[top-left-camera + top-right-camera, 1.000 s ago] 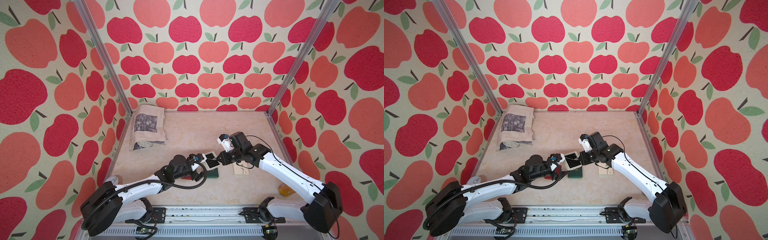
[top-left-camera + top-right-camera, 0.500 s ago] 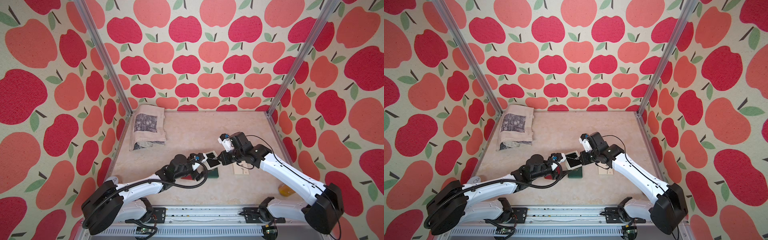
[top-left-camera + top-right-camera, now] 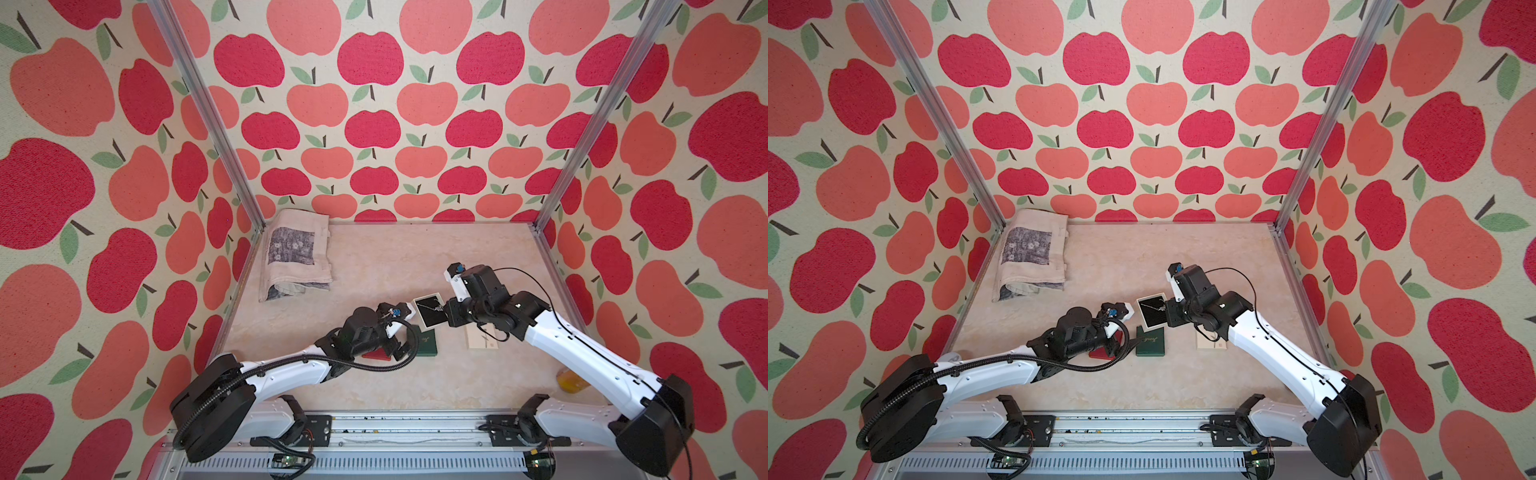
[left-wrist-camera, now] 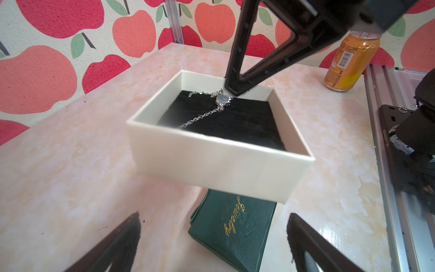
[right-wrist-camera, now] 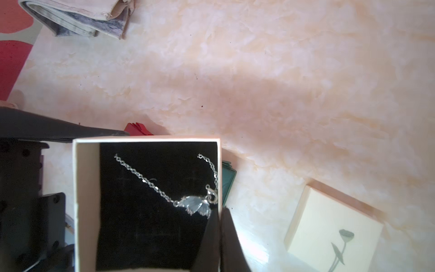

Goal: Take the necklace out of the lift-off lid jewelry box
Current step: Place the jewelry box at the center of the board.

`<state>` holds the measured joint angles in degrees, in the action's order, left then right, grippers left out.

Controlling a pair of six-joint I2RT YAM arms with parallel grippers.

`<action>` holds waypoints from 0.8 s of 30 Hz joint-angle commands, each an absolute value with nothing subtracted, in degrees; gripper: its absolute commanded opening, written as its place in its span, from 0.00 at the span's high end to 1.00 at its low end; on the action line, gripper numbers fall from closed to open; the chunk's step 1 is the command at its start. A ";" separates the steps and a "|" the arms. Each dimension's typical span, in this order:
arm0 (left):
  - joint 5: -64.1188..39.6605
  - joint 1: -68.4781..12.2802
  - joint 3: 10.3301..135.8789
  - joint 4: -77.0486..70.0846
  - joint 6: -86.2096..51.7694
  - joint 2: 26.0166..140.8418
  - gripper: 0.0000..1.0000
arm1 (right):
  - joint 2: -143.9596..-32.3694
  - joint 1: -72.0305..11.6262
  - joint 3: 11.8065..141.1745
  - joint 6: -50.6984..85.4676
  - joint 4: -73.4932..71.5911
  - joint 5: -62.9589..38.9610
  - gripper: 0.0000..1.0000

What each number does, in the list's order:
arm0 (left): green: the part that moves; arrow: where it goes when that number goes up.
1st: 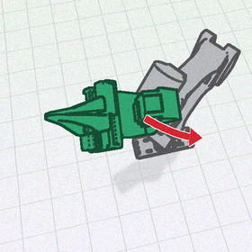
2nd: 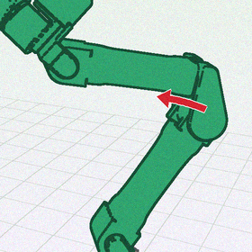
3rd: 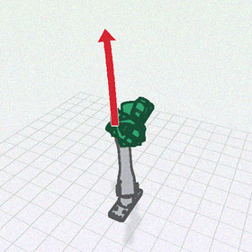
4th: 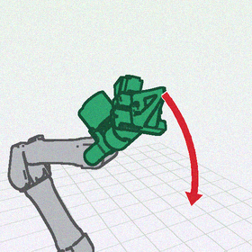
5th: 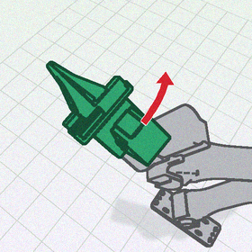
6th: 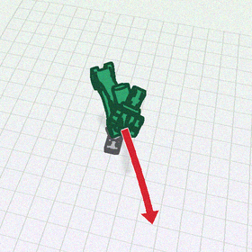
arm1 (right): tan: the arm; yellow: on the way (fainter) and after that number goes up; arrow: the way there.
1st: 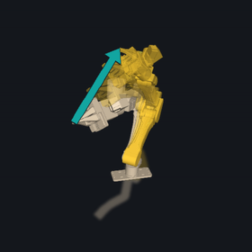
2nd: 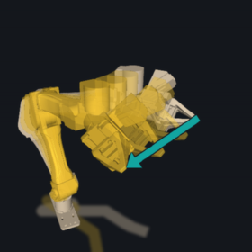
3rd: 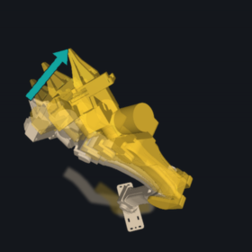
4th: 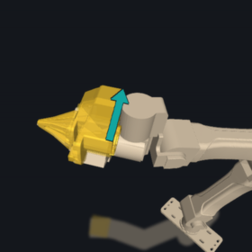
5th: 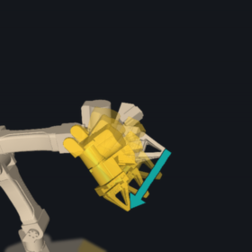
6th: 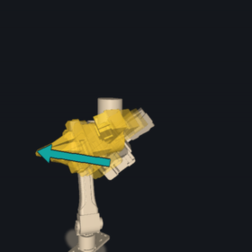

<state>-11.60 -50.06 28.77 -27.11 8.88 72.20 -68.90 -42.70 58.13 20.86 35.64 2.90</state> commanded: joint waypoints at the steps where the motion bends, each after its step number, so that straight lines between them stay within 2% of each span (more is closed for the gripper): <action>1: -8.51 -49.81 30.24 -26.24 7.03 72.36 0.02 | -68.86 -44.34 58.11 19.26 35.61 11.50 1.00; 13: -3.31 -49.70 32.66 -22.02 4.68 75.90 0.03 | -76.27 -53.39 57.66 18.62 30.98 45.04 1.00; 16: -3.08 -49.73 33.13 -21.71 4.38 76.46 0.03 | -78.70 -53.27 58.66 20.12 31.77 47.35 1.00; 24: -2.53 -49.65 33.70 -20.62 4.16 76.69 0.03 | -80.59 -48.43 56.19 21.61 27.80 39.90 1.00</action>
<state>-3.53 -49.91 31.88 -21.96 5.21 76.20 -80.40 -49.69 57.32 19.84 30.22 40.82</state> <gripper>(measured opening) 0.972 0.056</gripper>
